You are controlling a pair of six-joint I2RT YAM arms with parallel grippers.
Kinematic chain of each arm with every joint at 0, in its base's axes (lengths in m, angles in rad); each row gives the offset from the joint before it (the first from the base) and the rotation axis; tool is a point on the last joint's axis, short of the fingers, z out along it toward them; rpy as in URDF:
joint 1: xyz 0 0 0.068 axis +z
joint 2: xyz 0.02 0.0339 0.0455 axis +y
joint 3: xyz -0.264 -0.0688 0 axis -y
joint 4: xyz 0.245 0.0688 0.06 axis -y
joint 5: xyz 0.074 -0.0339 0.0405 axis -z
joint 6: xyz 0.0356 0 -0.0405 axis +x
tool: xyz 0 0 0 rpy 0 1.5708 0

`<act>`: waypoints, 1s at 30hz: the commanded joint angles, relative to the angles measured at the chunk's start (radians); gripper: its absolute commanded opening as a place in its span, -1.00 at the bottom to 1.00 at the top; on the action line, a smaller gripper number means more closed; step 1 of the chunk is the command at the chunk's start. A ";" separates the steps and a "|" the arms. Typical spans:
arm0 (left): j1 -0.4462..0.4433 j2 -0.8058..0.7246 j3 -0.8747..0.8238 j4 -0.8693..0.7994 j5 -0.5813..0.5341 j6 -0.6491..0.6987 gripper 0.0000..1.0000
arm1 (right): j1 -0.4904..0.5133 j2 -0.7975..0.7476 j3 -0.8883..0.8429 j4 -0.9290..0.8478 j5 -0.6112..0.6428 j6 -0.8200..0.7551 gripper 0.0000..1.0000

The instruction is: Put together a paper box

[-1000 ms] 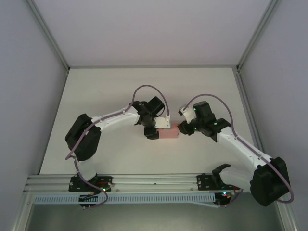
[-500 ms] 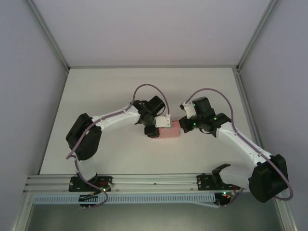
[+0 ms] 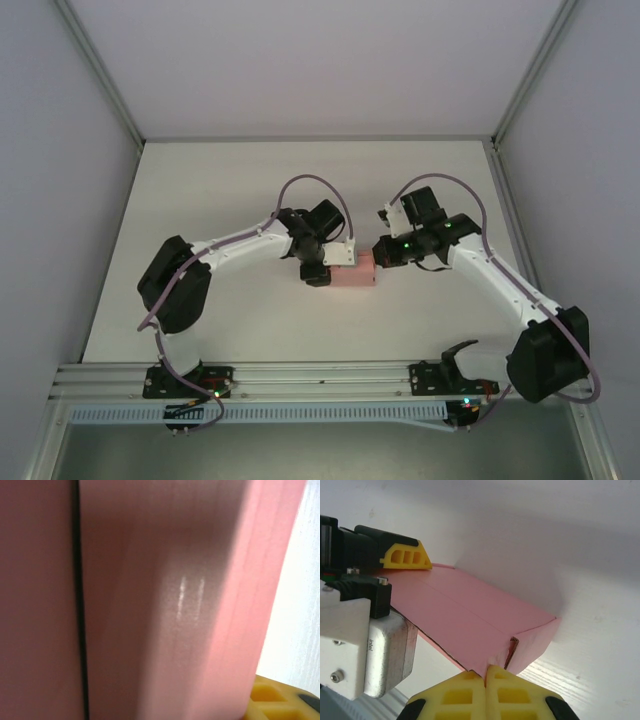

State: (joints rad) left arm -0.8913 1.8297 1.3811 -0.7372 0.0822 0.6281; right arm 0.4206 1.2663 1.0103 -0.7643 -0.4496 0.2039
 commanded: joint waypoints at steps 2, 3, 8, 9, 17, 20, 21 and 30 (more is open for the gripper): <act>0.006 0.043 0.014 0.007 -0.061 -0.033 -0.01 | -0.037 0.016 0.000 -0.066 -0.154 0.094 -1.00; 0.006 0.042 0.015 0.008 -0.061 -0.033 -0.02 | -0.046 0.016 -0.015 -0.033 -0.166 0.111 -1.00; 0.001 0.042 0.016 0.010 -0.060 -0.031 -0.02 | -0.077 0.033 -0.058 0.093 -0.228 0.183 -1.00; 0.000 0.042 0.016 0.010 -0.062 -0.032 -0.02 | -0.080 0.042 -0.052 0.084 -0.215 0.173 -1.00; 0.000 0.044 0.008 0.022 -0.056 -0.028 -0.02 | -0.079 0.005 -0.089 0.031 -0.038 -0.031 -1.00; -0.001 0.046 0.010 0.024 -0.052 -0.027 -0.03 | -0.076 -0.042 -0.165 0.126 -0.022 -0.045 -1.00; 0.000 0.047 0.010 0.026 -0.048 -0.026 -0.03 | -0.074 -0.056 -0.191 0.168 -0.029 -0.044 -1.00; 0.000 0.045 0.020 0.025 -0.034 -0.029 -0.03 | 0.010 -0.138 -0.318 0.341 0.114 -0.072 -0.98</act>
State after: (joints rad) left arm -0.9012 1.8393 1.3869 -0.7193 0.0536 0.6277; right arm 0.4091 1.1206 0.7372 -0.4168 -0.3943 0.1562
